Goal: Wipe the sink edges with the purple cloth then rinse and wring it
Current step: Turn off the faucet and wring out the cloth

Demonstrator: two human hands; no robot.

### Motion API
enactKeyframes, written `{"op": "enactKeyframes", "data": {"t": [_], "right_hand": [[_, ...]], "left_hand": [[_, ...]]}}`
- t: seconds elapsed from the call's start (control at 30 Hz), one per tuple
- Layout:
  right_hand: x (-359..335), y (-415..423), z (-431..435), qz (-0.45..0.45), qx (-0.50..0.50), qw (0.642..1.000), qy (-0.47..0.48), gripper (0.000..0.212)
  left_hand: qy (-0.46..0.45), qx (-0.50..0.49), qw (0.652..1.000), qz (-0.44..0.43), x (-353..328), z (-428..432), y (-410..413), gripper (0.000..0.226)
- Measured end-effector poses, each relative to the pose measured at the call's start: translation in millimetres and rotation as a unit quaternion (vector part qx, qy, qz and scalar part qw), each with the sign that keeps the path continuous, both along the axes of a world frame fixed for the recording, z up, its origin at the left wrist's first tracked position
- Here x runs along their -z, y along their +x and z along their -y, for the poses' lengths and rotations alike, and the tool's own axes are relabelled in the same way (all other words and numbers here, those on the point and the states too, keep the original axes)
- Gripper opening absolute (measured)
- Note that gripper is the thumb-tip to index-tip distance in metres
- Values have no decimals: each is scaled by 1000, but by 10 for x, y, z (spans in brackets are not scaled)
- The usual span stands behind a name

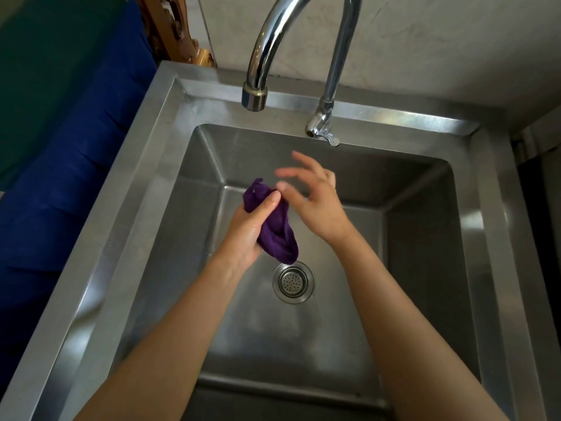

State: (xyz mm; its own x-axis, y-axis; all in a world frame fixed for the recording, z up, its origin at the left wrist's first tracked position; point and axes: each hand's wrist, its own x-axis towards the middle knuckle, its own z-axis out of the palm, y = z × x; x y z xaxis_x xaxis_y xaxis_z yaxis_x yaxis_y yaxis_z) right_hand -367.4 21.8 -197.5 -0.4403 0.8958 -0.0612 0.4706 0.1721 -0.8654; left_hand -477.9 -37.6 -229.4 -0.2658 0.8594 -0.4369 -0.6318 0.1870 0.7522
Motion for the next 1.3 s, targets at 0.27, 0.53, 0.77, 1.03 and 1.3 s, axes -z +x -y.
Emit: {"op": "enactKeyframes", "data": {"t": [0.27,0.53,0.77,1.03,1.3], "right_hand": [[387,-100,613,-117,36,981,-148,55],[251,-142,472,-43,102,990,-91,32],[301,-122,435,-8,97,986,-133,46],[422,-4,395,-136,105,940,-294,40],[403,-93,614,33,178,979,96,46]], "left_hand": [[-60,-144,984,89,69,-190,46,5],[65,-97,990,80,-108,-272,-17,10],[-62,-126,988,67,-72,-288,-4,11],[-164,-199,962,89,59,-358,116,37],[-129,-221,951,177,35,-397,195,44]]}}
